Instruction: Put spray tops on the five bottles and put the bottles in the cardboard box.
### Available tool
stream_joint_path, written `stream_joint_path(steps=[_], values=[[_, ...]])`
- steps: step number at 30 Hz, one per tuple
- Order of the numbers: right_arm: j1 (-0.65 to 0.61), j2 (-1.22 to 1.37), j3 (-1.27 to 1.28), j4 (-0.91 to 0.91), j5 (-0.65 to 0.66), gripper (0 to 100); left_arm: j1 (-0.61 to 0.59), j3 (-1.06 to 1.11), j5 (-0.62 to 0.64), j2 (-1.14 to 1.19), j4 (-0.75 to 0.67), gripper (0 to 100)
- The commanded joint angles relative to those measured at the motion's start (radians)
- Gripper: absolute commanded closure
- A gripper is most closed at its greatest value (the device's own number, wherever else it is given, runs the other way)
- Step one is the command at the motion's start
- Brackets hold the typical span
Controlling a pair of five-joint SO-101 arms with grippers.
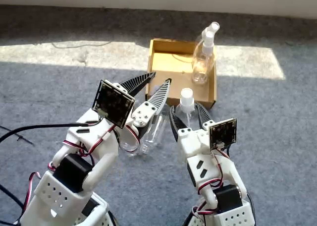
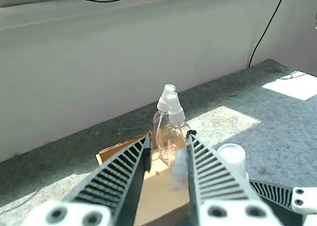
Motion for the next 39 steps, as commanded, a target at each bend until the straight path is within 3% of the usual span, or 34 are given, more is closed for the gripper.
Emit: stream_joint_path(steps=[1,9,20,30,39], values=[[0.010,-0.010,-0.038,-0.018,-0.005,99.4,0.012,-0.047,0.008,0.005,0.000,88],[-0.013,-0.010,-0.031,-0.016,-0.005,99.4,0.051,-0.056,0.008,0.177,-0.002,88],[-0.012,-0.010,-0.030,-0.016,-0.005,99.4,0.102,-0.050,0.006,0.177,0.003,88],[-0.012,-0.008,-0.030,-0.018,0.075,99.4,0.008,-0.156,0.008,0.174,0.005,88],[0.107,0.001,-0.084,-0.022,0.107,99.4,-0.101,0.039,0.009,0.151,0.057,88]])
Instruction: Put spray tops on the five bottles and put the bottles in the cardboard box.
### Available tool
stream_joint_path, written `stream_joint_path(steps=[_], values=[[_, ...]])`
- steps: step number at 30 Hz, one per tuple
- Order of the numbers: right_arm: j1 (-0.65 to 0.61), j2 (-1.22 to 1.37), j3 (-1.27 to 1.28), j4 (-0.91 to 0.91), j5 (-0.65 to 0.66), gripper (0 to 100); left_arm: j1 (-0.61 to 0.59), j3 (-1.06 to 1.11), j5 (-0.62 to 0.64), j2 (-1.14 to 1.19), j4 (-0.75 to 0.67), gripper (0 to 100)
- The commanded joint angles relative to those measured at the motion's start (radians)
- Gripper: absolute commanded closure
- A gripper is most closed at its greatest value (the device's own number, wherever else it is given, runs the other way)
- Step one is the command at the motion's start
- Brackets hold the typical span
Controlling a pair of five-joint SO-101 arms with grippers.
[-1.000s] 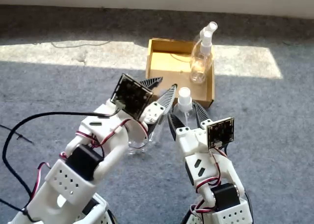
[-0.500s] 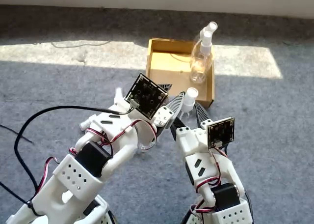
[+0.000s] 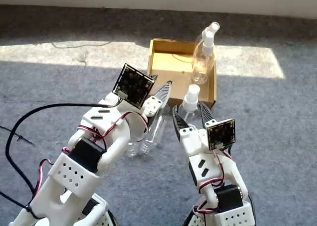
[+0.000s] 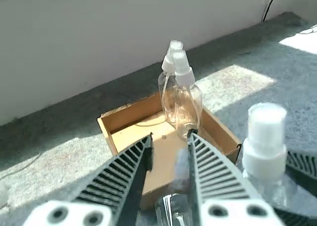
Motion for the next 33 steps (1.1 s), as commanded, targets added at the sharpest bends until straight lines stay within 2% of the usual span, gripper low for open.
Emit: stream_joint_path(steps=[1,7,10,12,15,17,21,25,33], values=[[0.070,0.008,-0.097,-0.022,0.049,99.4,-0.079,0.054,0.009,-0.051,0.075,88],[0.077,0.265,-0.262,-0.094,0.063,99.4,-0.105,0.166,0.006,-0.200,0.198,88],[0.076,0.506,-0.441,-0.119,-0.018,99.4,-0.087,0.249,-0.012,-0.240,0.198,87],[0.076,0.665,-0.570,-0.116,-0.074,99.4,-0.077,0.263,-0.078,-0.255,0.198,81],[0.061,0.854,-0.723,-0.087,-0.144,99.4,-0.076,0.263,-0.058,-0.252,0.198,73],[0.024,0.926,-0.797,-0.024,-0.173,99.4,-0.074,0.263,-0.051,-0.251,0.198,72],[-0.070,0.947,-0.845,0.093,-0.255,99.4,-0.012,0.272,-0.051,-0.251,0.175,72],[-0.134,0.883,-0.845,0.185,-0.275,99.4,0.027,0.283,-0.051,-0.251,0.146,72],[-0.142,0.713,-0.840,0.346,-0.272,99.4,0.021,0.291,-0.052,-0.251,0.140,73]])
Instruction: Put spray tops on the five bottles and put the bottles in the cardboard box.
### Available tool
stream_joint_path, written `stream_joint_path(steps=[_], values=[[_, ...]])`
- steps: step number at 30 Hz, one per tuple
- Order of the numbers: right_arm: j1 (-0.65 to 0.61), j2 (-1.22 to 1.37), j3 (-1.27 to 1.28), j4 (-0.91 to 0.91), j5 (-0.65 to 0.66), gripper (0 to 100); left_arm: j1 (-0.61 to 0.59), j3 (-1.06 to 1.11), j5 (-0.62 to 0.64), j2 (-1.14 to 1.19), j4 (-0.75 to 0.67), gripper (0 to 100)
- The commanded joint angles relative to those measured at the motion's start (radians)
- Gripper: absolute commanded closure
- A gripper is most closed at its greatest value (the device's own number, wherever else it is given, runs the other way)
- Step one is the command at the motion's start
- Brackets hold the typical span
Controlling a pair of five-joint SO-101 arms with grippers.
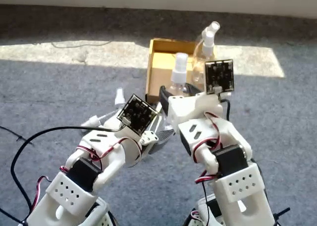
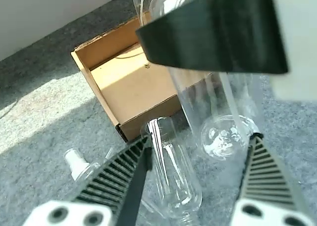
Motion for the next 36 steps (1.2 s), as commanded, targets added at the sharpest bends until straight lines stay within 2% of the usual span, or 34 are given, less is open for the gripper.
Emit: stream_joint_path(steps=[1,6,13,24,36], values=[[-0.016,-0.090,-0.058,0.065,-0.006,99.4,0.008,0.004,0.000,-0.013,-0.037,74],[-0.016,-0.142,-0.058,0.117,-0.005,99.4,0.010,0.016,0.000,-0.013,-0.060,74],[-0.005,-0.090,-0.056,0.093,0.000,99.4,0.016,0.015,0.000,-0.022,-0.057,74],[0.278,0.205,-0.064,-0.271,0.167,99.4,0.007,0.022,-0.002,-0.022,-0.055,74],[0.318,0.472,-0.061,-0.562,0.187,99.4,0.007,0.085,-0.005,-0.022,-0.060,74]])
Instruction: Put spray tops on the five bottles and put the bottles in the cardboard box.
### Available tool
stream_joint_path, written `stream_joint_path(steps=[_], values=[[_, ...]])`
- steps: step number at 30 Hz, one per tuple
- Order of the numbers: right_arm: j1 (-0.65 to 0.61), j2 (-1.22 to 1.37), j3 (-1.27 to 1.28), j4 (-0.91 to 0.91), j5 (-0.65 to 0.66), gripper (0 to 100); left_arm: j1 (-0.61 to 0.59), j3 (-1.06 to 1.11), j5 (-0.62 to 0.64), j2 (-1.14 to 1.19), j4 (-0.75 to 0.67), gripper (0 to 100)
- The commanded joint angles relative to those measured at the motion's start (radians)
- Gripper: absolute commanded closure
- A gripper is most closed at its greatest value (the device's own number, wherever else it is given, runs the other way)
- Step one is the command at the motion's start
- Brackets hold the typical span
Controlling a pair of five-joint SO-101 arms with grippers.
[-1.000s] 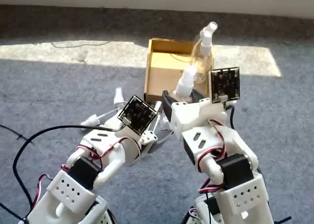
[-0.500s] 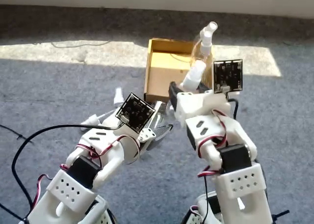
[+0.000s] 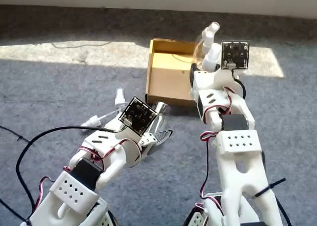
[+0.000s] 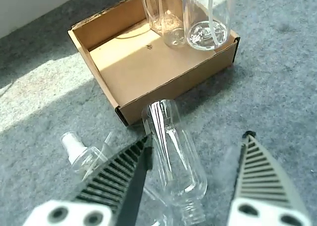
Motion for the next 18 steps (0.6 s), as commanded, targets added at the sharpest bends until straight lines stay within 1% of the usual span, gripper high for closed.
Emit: stream_joint_path(steps=[1,5,14,18], values=[[0.022,0.050,-0.058,-0.124,0.011,99.4,0.007,-0.002,-0.005,-0.018,-0.020,74],[0.038,0.127,-0.059,-0.199,0.012,99.4,0.007,-0.002,-0.005,-0.018,-0.020,74],[0.047,0.232,-0.058,-0.213,0.012,99.4,0.007,-0.001,-0.005,-0.018,-0.020,74],[0.062,0.272,-0.054,-0.321,0.014,99.4,0.007,-0.001,-0.005,-0.018,-0.018,74]])
